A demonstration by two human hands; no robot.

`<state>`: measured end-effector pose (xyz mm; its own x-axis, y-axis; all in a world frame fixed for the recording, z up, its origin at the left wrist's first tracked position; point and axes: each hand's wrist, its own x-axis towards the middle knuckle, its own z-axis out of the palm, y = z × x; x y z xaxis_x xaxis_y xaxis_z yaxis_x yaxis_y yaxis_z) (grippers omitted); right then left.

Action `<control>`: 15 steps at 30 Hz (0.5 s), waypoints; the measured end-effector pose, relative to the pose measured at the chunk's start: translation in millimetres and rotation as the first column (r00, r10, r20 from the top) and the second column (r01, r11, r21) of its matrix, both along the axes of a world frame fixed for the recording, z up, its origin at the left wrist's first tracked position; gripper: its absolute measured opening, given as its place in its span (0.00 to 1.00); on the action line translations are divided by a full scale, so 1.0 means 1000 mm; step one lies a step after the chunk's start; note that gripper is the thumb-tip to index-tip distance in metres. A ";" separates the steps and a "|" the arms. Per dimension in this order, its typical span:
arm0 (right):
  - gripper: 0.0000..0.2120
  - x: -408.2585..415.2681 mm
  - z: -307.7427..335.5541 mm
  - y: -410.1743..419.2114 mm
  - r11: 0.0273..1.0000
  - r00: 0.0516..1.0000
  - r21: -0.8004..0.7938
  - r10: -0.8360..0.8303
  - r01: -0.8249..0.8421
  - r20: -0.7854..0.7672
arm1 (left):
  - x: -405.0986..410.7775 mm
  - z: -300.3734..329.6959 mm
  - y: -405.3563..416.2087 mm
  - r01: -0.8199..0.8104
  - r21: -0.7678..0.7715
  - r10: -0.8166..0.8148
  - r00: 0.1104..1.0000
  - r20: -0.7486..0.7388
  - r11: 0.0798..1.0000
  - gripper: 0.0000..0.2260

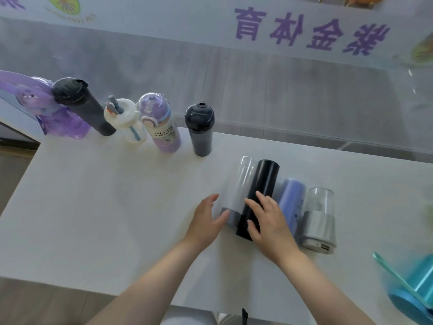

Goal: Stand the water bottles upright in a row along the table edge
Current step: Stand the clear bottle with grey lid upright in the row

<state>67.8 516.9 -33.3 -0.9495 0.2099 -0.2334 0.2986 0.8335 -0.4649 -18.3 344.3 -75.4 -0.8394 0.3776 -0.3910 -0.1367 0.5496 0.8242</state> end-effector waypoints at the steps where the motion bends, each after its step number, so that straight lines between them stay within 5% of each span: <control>1: 0.25 0.006 -0.003 0.001 0.999 0.999 0.028 0.038 -0.038 0.011 | 0.002 0.001 0.006 -0.025 0.005 0.025 0.998 0.058 1.000 0.30; 7: 0.22 0.023 -0.007 0.008 0.990 0.994 0.095 0.096 -0.100 0.043 | 0.017 0.003 0.027 -0.038 -0.060 0.043 0.996 0.082 0.997 0.36; 15: 0.23 0.028 -0.009 0.022 0.985 0.987 0.083 0.147 -0.152 0.065 | 0.039 0.009 0.029 -0.155 -0.060 0.153 0.987 -0.040 0.986 0.28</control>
